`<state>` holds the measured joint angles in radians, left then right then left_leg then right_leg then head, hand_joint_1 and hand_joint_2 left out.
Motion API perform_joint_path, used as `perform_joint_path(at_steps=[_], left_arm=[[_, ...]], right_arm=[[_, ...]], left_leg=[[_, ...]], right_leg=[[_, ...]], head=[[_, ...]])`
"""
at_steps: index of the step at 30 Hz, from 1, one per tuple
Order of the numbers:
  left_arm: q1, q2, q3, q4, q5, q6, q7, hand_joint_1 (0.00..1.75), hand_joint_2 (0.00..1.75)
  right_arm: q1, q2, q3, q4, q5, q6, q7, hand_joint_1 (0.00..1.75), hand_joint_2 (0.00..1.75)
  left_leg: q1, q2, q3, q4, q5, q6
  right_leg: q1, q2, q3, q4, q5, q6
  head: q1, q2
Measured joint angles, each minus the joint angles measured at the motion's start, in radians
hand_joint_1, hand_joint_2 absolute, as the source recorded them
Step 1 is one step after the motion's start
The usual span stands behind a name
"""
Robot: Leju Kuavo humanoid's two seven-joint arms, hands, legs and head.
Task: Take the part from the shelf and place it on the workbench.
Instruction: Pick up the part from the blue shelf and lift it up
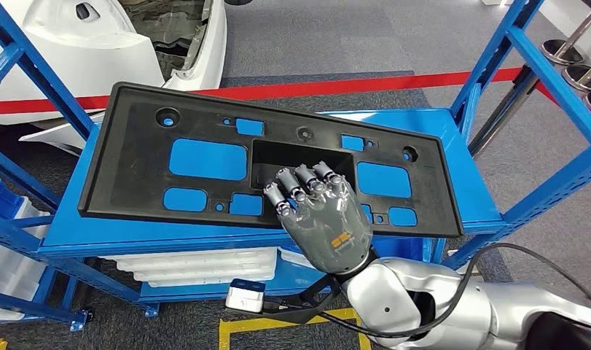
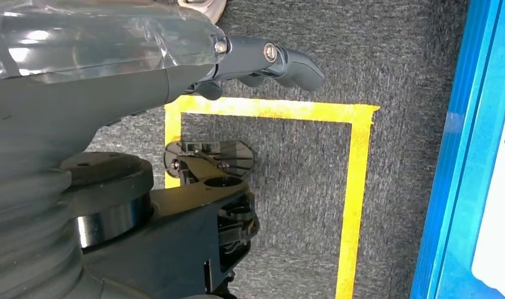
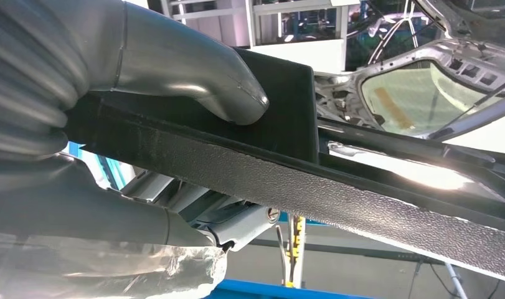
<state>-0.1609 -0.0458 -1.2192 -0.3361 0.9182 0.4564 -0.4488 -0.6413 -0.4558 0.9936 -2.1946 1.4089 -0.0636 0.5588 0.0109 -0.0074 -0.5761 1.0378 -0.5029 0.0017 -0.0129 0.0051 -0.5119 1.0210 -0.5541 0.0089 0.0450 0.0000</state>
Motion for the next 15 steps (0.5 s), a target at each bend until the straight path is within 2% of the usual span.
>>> perform_joint_path(at_steps=[15], left_arm=[[-0.002,0.000,0.000,0.000,-0.012,0.004,0.012,0.00,1.75]], right_arm=[[-0.017,-0.034,0.000,-0.013,0.000,0.002,0.003,1.75,1.75]], left_leg=[[0.000,0.000,0.000,0.000,0.000,0.000]], right_leg=[[0.000,0.000,0.000,0.000,0.000,0.000]], head=[[0.000,0.000]])
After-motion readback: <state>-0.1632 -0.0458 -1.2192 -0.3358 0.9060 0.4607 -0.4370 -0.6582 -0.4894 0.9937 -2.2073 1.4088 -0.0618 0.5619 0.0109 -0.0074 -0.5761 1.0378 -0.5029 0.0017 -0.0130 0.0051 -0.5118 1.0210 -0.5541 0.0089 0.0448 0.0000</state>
